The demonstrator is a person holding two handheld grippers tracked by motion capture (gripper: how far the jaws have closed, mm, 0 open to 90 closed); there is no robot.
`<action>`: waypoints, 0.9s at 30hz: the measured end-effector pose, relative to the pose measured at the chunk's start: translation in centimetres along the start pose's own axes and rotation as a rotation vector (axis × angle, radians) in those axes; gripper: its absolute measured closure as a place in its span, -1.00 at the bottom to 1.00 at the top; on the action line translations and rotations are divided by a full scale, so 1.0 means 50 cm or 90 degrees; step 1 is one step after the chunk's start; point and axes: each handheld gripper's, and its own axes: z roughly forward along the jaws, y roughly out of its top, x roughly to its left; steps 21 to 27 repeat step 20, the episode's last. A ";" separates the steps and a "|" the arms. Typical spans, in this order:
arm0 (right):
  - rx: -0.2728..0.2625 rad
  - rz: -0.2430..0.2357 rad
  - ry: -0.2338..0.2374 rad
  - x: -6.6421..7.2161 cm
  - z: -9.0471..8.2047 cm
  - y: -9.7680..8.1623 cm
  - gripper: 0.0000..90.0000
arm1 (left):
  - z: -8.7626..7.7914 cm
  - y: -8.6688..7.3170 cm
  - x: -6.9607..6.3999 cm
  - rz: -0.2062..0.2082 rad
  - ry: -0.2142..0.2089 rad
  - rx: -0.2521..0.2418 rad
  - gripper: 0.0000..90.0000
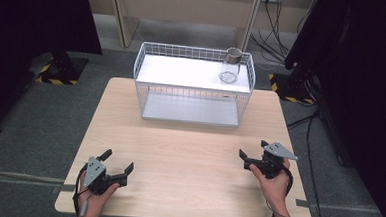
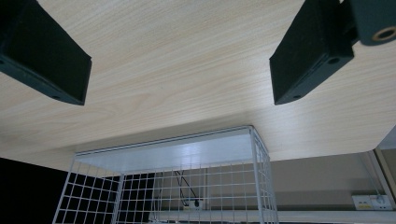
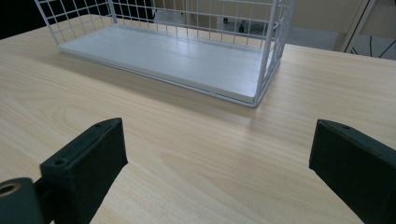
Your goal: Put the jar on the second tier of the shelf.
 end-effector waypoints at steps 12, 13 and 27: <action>0.002 0.019 -0.009 -0.009 -0.004 -0.051 -0.90 | 0.000 0.000 0.000 0.000 0.001 0.000 -0.89; 0.002 0.020 -0.008 -0.009 -0.005 -0.054 -0.90 | 0.000 0.000 0.000 0.000 0.001 0.000 -0.89; -0.003 0.026 -0.007 -0.008 -0.007 -0.063 -0.90 | 0.000 0.000 0.000 -0.001 0.001 0.001 -0.89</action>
